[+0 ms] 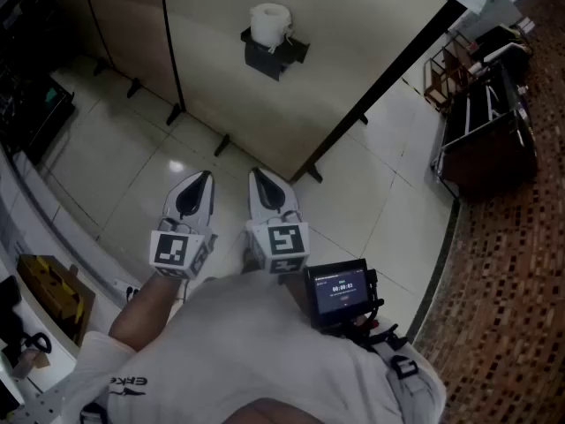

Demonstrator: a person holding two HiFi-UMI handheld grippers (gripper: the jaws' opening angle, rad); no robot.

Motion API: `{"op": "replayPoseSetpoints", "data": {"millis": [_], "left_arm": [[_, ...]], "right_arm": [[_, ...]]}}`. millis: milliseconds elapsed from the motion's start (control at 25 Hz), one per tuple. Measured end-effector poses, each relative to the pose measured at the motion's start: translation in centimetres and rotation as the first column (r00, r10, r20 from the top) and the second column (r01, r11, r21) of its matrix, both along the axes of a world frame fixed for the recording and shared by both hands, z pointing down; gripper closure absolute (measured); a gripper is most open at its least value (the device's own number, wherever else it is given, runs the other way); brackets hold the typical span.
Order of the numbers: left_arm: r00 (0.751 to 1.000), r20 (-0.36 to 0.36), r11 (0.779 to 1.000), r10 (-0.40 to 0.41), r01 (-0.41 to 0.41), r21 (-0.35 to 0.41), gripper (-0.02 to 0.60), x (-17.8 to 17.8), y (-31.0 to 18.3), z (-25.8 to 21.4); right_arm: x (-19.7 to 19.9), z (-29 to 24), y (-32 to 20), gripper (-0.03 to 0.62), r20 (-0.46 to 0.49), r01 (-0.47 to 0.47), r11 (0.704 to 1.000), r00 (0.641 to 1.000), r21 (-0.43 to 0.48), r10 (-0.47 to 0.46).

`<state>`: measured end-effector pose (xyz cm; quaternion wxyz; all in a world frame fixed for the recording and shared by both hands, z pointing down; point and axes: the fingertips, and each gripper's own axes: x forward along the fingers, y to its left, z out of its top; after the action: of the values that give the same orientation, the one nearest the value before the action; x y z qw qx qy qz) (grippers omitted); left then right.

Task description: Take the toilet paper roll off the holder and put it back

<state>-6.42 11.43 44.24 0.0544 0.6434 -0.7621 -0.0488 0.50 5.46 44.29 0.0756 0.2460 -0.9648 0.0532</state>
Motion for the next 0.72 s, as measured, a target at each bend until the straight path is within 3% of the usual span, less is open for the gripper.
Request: {"op": "replayPoseSetpoints", "data": {"millis": [400, 720], "left_arm": [[0.999, 0.014, 0.999, -0.048, 0.048, -0.001, 0.58, -4.5, -14.2, -0.8], [0.998, 0.023, 0.997, -0.066, 0.066, -0.031, 0.58, -6.8, -21.5, -1.2]], "right_arm": [[-3.5, -0.9, -14.6, 0.58, 0.01, 0.019, 1.0, 1.0, -0.01, -0.019], [-5.8, -1.6, -22.2, 0.58, 0.031, 0.026, 0.999, 0.999, -0.024, -0.025]]}}
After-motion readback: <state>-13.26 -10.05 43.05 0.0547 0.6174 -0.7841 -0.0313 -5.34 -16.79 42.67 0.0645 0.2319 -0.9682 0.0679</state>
